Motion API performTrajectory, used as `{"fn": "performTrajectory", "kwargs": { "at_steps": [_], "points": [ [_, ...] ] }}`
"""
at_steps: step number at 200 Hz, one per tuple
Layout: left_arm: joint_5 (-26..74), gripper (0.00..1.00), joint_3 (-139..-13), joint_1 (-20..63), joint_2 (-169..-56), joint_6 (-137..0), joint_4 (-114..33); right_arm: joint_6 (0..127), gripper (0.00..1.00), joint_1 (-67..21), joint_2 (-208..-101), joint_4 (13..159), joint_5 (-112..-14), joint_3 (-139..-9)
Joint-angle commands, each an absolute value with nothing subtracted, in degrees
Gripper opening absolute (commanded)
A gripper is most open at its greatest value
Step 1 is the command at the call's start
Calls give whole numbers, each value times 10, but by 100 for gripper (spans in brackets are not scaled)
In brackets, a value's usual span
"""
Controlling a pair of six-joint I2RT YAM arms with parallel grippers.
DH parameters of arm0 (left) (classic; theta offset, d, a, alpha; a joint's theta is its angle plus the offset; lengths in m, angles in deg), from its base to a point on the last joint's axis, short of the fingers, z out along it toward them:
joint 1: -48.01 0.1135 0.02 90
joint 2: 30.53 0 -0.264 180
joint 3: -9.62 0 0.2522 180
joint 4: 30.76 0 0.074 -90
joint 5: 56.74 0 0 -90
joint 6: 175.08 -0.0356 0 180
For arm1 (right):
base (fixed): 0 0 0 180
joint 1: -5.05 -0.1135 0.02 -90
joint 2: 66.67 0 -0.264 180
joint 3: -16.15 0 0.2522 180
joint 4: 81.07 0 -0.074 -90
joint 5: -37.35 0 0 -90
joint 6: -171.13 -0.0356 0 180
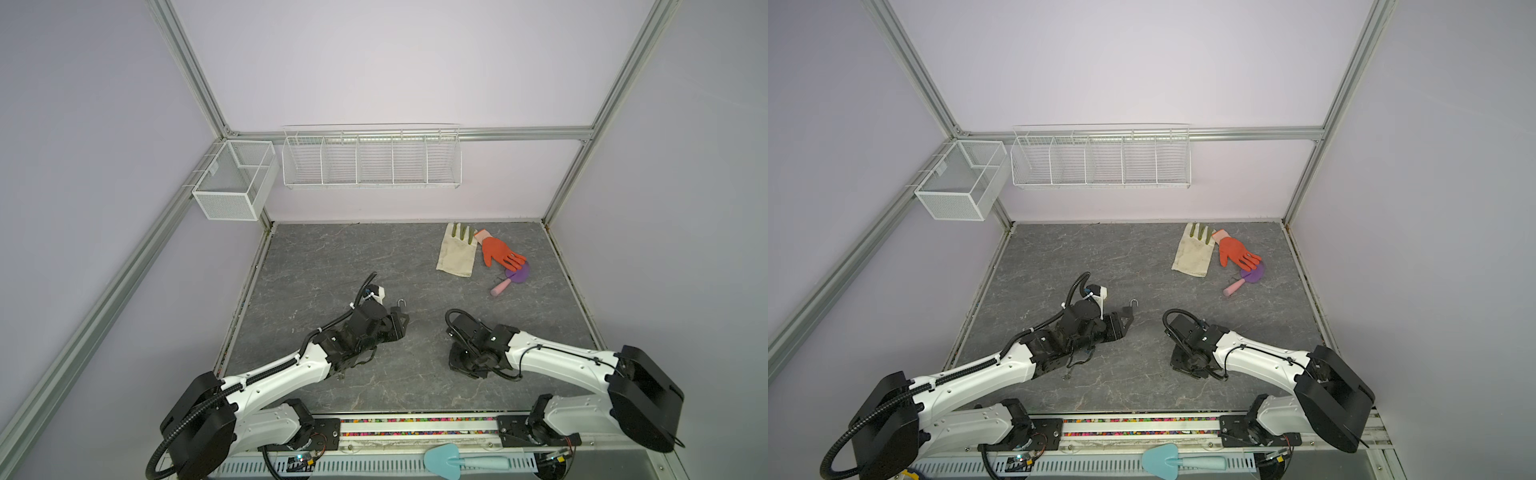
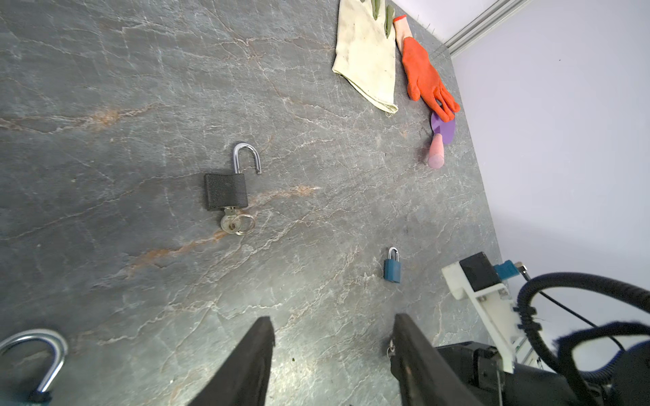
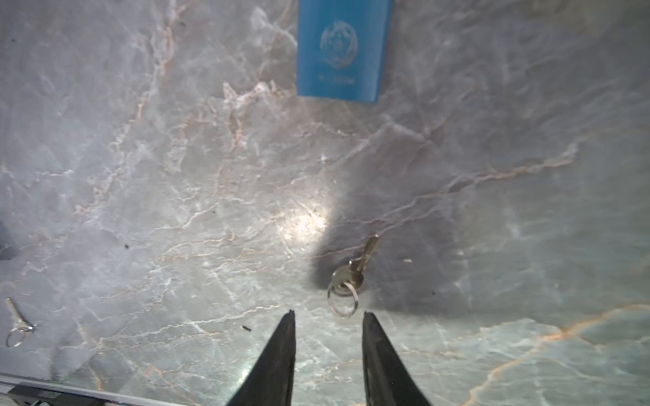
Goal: Unlock with the key
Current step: 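Move the right gripper down over the small silver key ring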
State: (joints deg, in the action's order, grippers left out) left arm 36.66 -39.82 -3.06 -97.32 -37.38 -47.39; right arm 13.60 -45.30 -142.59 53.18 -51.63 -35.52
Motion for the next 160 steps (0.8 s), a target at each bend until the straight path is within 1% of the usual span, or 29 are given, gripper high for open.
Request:
{"fn": "performTrajectory", "kwargs": {
  "at_steps": [1, 12, 105, 160],
  "points": [
    [373, 55, -405, -33, -962, -381, -473, 104, 32, -451, -1441, 543, -524, -356],
    [375, 55, -405, -34, -961, -381, -475, 106, 30, -451, -1450, 538, -527, -360],
    [373, 55, -408, -33, -966, -381, -473, 95, 31, -446, -1450, 542, -523, -350],
    [373, 55, -412, -33, -966, -381, -478, 89, 30, -442, -1451, 540, -512, -351]
  ]
}}
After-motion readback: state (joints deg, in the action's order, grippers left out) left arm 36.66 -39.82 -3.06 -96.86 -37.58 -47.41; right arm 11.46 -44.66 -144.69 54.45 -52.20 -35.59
